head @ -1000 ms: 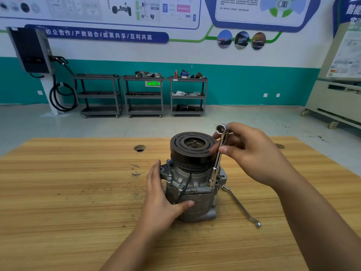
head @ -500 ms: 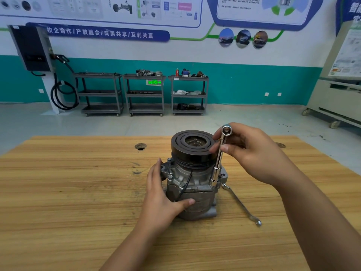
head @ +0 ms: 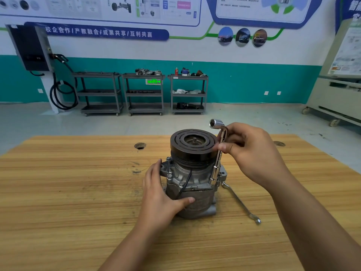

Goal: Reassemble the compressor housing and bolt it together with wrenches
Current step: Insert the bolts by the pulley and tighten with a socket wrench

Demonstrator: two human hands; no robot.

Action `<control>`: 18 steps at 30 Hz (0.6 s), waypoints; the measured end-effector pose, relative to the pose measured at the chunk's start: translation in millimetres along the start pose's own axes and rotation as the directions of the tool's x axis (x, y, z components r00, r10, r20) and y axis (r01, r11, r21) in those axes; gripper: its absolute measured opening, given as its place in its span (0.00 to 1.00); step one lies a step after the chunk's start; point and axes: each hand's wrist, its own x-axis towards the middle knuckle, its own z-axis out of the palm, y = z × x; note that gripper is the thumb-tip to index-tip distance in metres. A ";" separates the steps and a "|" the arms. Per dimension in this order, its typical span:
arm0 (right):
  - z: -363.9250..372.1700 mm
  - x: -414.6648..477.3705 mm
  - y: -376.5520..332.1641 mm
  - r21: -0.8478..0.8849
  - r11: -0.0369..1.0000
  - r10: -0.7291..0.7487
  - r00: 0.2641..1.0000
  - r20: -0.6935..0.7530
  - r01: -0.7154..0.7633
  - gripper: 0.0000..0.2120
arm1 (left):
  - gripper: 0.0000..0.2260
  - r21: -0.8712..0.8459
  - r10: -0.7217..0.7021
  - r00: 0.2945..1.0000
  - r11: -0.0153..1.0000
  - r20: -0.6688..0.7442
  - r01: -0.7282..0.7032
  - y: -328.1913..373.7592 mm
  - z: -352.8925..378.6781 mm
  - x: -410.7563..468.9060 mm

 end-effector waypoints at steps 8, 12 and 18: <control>-12.0 2.1 15.5 0.290 0.956 0.020 0.984 -0.174 0.032 0.09 | 0.51 -0.053 0.005 0.999 0.999 -0.043 -0.008 1.0 6.7 -3.6; -30.4 9.0 44.4 0.287 0.955 0.136 0.970 -0.201 -0.074 0.06 | 0.50 -0.091 0.001 1.000 0.996 -0.016 -0.002 -0.5 5.3 -1.5; -22.8 -2.9 132.7 -0.089 0.872 0.467 0.873 -0.144 -0.481 0.06 | 0.49 -0.140 -0.003 0.999 0.990 0.040 0.009 -2.7 0.4 2.8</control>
